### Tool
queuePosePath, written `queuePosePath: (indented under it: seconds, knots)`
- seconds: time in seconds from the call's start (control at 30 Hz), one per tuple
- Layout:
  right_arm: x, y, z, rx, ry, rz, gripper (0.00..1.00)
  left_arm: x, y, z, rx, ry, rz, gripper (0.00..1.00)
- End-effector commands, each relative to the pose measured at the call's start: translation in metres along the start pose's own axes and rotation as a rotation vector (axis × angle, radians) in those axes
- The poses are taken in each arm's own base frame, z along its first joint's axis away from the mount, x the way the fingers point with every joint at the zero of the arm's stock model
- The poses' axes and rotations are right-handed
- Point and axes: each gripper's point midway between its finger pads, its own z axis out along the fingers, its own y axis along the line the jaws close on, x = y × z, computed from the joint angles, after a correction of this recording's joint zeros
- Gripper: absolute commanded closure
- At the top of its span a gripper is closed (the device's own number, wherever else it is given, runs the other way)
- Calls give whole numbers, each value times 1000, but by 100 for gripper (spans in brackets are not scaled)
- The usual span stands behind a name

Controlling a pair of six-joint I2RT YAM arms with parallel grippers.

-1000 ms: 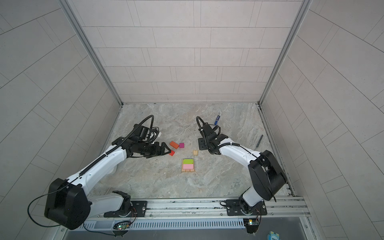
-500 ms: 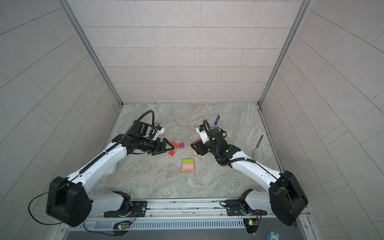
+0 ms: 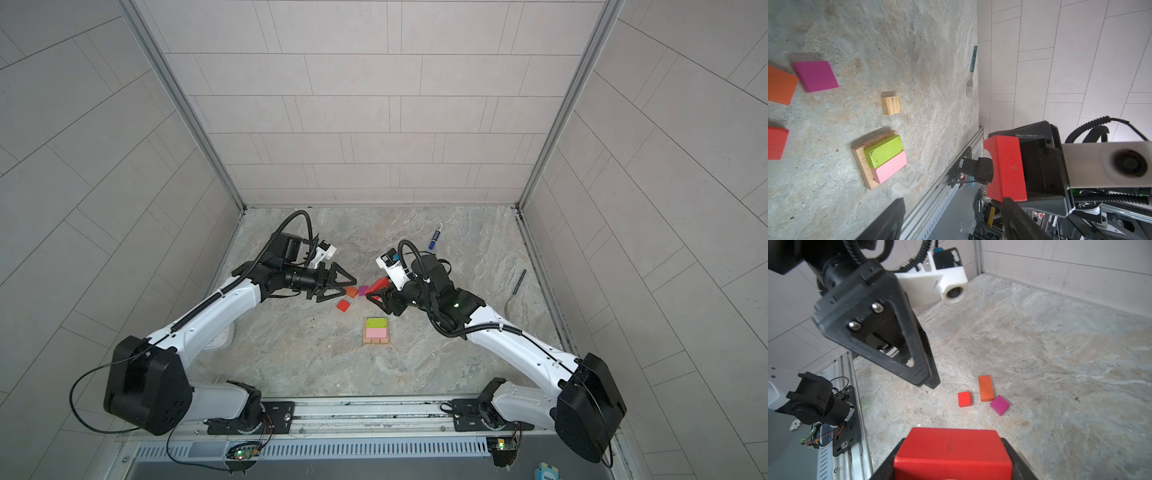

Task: Build the wood block tower
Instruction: 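Carry the red arch toward the left gripper while the left gripper reaches to meet it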

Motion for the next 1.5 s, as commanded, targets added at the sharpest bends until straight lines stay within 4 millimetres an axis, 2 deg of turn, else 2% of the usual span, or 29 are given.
queuePosePath:
  seconds: [0.0, 0.13, 0.33, 0.63, 0.87, 1.17, 1.47]
  knots:
    - [-1, 17, 2, -55, 35, -69, 51, -7, -28, -4, 88, -2, 21, 22]
    - [6, 23, 8, -49, 98, -126, 55, -4, -39, -7, 123, 8, 2, 26]
    - [6, 30, 16, -61, 130, -157, 56, 5, -47, -10, 151, 32, 0, 31]
    - [8, 33, 29, -60, 186, -199, 55, 18, -30, -2, 113, 81, -41, 34]
    - [6, 33, 34, -50, 194, -221, 55, 29, -30, 5, 110, 124, -34, 40]
    - [6, 34, 33, -50, 204, -237, 55, 36, -18, 10, 76, 137, -33, 34]
    - [8, 37, 37, -56, 215, -243, 55, 39, -20, 14, 77, 153, -28, 44]
